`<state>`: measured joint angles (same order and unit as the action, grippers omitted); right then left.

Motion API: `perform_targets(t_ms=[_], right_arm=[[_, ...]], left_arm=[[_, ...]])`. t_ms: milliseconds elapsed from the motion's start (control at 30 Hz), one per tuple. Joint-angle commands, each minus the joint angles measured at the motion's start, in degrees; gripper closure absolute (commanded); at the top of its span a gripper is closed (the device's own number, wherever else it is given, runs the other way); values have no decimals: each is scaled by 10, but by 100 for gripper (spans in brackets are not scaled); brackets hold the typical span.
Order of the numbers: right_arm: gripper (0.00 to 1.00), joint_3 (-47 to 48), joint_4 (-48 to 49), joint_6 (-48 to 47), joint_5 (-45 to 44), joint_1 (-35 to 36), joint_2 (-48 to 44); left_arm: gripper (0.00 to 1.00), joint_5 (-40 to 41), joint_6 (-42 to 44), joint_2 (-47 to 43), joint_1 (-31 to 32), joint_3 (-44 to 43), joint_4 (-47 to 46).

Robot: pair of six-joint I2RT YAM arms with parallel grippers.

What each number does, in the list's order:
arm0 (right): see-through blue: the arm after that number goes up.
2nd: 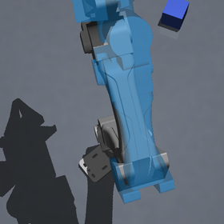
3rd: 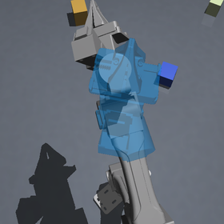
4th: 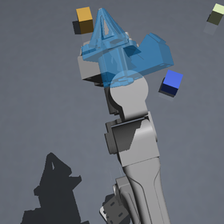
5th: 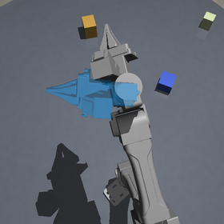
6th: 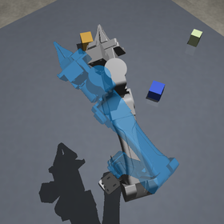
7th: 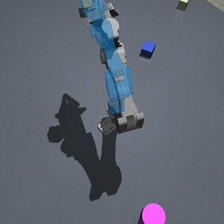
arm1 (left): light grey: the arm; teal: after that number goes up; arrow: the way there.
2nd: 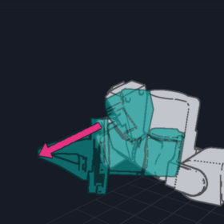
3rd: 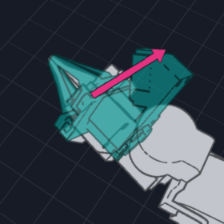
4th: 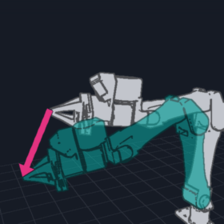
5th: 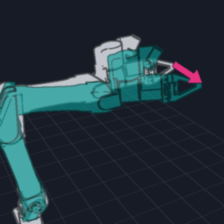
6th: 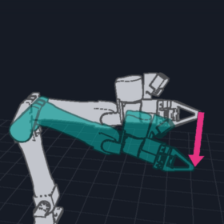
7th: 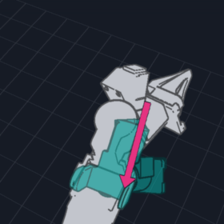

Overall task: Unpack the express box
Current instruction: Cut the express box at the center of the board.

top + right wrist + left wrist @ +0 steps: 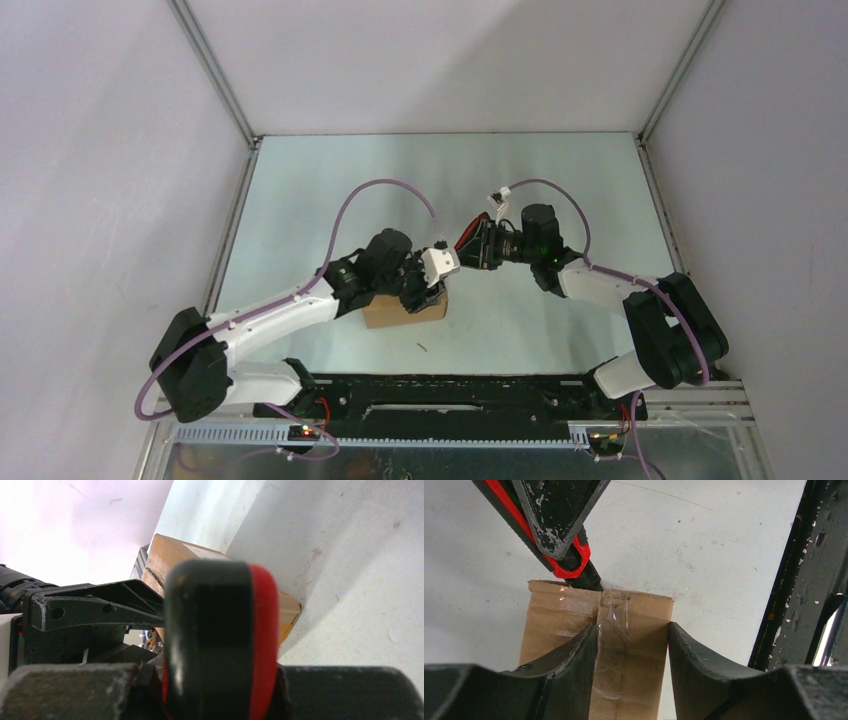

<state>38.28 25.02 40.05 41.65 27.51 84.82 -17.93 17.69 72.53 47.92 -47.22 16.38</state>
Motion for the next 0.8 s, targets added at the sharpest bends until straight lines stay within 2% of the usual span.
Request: perform_targets(t_ms=[0,200,467,767], right_arm=[[100,-12,-45,-4,-14,-18,-4],[100,-12,-40,21,0,-45,2],[100,-12,-19,46,6,-60,16],[100,-29,-20,42,-1,-20,13]], left_arm=[[100,22,-34,-41,17,57,-30],[100,80,-24,-89,20,99,-93],[100,105,-20,-110,23,117,-110],[100,146,-26,-122,24,135,-161]])
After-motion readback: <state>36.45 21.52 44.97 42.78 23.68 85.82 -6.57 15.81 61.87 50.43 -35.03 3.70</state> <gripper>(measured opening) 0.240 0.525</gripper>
